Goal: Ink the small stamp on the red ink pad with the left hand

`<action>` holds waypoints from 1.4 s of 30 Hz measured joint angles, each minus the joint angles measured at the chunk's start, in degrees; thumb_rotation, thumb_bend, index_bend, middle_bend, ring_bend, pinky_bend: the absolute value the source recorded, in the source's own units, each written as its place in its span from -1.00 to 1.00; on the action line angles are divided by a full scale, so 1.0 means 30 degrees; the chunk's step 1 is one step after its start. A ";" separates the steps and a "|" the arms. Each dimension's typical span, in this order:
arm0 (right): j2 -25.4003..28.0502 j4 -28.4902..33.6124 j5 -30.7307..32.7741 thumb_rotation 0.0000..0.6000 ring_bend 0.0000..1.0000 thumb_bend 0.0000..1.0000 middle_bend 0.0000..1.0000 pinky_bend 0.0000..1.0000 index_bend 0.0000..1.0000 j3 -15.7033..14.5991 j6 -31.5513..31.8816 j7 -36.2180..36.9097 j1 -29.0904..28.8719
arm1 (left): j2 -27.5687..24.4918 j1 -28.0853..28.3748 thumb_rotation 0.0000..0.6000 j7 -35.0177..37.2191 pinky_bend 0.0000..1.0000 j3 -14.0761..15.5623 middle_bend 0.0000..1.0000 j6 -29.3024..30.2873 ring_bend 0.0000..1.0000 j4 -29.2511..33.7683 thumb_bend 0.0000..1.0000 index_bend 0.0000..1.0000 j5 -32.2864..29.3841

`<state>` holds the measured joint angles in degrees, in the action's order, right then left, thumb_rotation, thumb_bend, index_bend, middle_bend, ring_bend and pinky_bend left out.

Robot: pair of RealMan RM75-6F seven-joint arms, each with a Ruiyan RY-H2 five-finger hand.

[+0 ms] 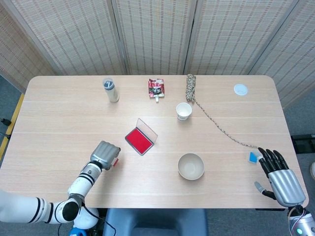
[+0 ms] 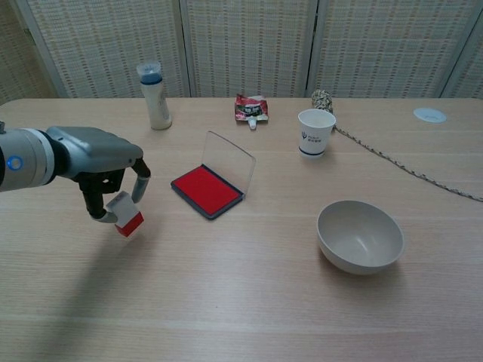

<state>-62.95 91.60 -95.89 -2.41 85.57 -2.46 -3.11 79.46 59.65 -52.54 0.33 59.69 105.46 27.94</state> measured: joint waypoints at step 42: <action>0.0541 -0.0532 0.2897 1.00 -1.00 -0.47 -1.00 -1.00 -1.00 0.0979 -0.1756 0.1916 -0.0620 | 0.4263 0.7844 1.00 -0.2836 0.84 -0.2550 1.00 -0.5402 1.00 -0.8109 0.07 0.74 -0.7220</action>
<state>-61.32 90.00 -87.20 0.52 80.30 3.29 -4.97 92.24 83.19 -61.05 -7.32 43.49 81.13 6.28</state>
